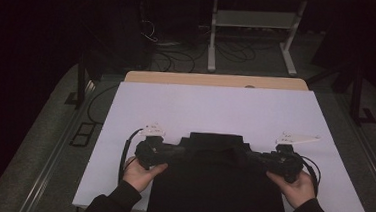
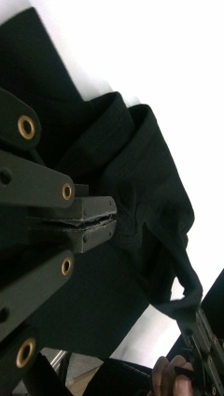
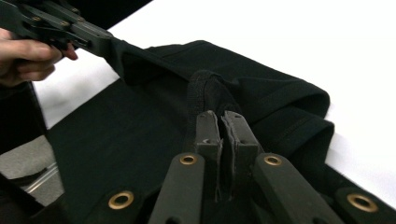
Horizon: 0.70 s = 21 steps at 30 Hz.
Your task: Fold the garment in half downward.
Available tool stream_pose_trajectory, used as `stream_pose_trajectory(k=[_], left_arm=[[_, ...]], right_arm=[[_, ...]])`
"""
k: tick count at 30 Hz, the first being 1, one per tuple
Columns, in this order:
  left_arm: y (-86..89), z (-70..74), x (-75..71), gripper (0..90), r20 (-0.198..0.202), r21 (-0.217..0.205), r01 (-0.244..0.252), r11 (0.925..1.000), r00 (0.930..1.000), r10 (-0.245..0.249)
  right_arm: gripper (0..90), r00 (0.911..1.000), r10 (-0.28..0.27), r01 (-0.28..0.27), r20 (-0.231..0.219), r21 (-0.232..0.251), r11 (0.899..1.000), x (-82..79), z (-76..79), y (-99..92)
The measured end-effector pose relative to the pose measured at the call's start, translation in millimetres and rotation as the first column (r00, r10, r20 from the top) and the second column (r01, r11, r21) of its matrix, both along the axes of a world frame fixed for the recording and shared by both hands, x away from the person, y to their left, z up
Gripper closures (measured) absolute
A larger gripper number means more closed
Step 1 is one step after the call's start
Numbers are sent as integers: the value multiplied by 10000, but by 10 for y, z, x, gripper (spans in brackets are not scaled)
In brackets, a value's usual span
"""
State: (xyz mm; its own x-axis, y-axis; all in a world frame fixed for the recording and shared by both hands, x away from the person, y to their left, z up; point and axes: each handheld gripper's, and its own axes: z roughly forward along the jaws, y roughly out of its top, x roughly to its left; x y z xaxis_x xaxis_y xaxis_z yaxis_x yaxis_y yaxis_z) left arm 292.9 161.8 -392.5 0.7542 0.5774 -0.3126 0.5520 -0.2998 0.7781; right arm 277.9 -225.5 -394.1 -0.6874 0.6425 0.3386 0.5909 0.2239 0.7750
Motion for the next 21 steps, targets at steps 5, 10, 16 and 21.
stream_pose_trajectory(k=[5,10,16,21], left_arm=[[70,25,-94,868,20,-141,27,9999,10000,-27],[101,20,-209,868,-55,-85,220,9997,9997,-220],[129,0,-332,868,-196,7,410,9992,9990,-410],[150,-13,-398,867,-180,16,450,9990,9988,-449]], right_arm=[[840,9998,164,-164,-86,77,9998,-118,12,-27],[840,9989,379,-376,-264,113,9992,-201,11,-55],[840,9977,535,-531,-422,111,9985,-298,6,-76],[839,9964,702,-700,-484,70,9975,-365,6,-79]])
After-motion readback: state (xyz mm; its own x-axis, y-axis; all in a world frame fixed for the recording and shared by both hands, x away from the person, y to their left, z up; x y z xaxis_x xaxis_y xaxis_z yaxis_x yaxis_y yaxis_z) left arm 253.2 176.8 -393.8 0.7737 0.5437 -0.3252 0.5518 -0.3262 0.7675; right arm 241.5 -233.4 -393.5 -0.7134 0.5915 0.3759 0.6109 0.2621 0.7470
